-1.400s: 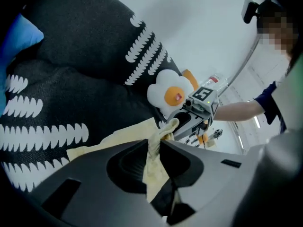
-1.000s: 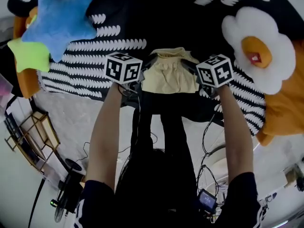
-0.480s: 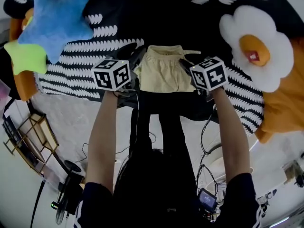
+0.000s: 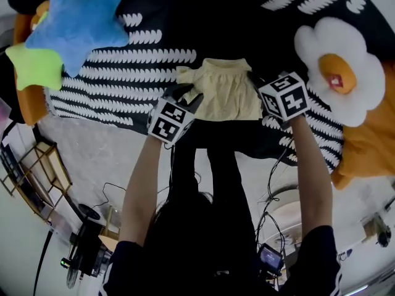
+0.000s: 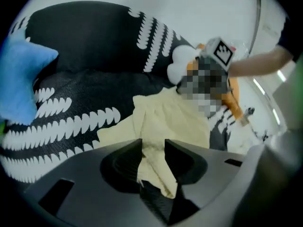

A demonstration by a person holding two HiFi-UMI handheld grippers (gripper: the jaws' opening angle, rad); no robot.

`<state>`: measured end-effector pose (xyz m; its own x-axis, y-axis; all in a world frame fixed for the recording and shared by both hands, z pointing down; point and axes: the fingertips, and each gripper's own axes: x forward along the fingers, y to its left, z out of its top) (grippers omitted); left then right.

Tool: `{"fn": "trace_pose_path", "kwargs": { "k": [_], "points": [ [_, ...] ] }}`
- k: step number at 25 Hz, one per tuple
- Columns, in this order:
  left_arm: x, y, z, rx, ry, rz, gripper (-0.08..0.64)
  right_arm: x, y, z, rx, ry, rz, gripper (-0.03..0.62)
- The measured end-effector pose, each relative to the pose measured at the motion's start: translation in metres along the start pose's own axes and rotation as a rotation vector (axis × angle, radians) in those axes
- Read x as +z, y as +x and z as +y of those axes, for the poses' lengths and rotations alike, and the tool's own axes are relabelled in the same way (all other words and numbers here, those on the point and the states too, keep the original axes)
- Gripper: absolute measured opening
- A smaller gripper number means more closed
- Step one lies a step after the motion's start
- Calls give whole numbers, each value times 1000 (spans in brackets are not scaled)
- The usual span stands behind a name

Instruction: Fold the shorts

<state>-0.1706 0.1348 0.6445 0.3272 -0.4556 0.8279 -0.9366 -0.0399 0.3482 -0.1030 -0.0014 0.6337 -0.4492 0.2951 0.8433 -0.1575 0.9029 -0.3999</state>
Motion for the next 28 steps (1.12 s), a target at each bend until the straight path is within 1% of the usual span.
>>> {"fn": "trace_pose_path", "kwargs": {
  "k": [1, 2, 3, 5, 6, 7, 9, 10, 11, 12, 13, 15, 16, 17, 19, 21, 22, 24, 25, 26, 27, 28],
  "points": [
    [-7, 6, 3, 38, 53, 38, 147, 4, 1, -5, -14, -3, 0, 54],
    [-12, 10, 6, 69, 85, 61, 146, 9, 2, -10, -26, 3, -10, 54],
    [-16, 14, 9, 88, 94, 71, 144, 15, 4, -14, -36, 16, -26, 54],
    [-21, 18, 15, 97, 66, 75, 141, 21, 10, -25, -72, 69, -52, 54],
    [-22, 20, 18, 93, 42, 74, 138, 20, 14, -33, -103, 108, -54, 24],
    [-22, 20, 19, 86, 16, 71, 131, 16, 18, -42, -132, 151, -50, 9],
    [-18, 16, 19, 77, -39, 46, 126, 10, 18, -55, -168, 235, -59, 9],
    [-15, 12, 18, 80, -63, 23, 126, 9, 12, -60, -175, 275, -96, 9],
    [-12, 7, 19, 88, -88, -6, 126, 12, 3, -63, -168, 314, -155, 9],
    [-10, 1, 21, 94, -117, -34, 126, 14, -6, -62, -138, 350, -221, 18],
    [-11, -6, 23, 96, -152, -59, 126, 15, -14, -56, -91, 376, -278, 61],
    [-17, -22, 25, 77, -231, -99, 126, 11, -28, -38, 9, 377, -337, 190],
    [-22, -30, 24, 54, -263, -114, 126, 5, -33, -28, 42, 355, -341, 225],
    [-26, -36, 20, 24, -287, -122, 126, -4, -38, -20, 58, 324, -331, 230],
    [-39, -44, 6, -50, -310, -112, 126, -34, -42, -5, 62, 260, -268, 232],
    [-56, -41, -10, -109, -297, -60, 129, -74, -35, 10, 65, 201, -167, 235],
    [-66, -35, -17, -123, -277, -22, 135, -93, -29, 17, 66, 172, -114, 239],
    [-85, -21, -25, -109, -216, 63, 150, -124, -15, 27, 52, 115, -26, 234],
    [-93, -12, -27, -81, -172, 108, 138, -135, -10, 30, 37, 86, 7, 194],
    [-100, -5, -27, -48, -116, 153, 93, -143, -7, 33, 21, 58, 33, 136],
    [-106, 1, -26, -19, -56, 194, 42, -150, -6, 34, 8, 36, 53, 58],
    [-109, 5, -25, 0, -7, 220, 17, -155, -7, 35, -2, 19, 65, 18]
  ]
}}
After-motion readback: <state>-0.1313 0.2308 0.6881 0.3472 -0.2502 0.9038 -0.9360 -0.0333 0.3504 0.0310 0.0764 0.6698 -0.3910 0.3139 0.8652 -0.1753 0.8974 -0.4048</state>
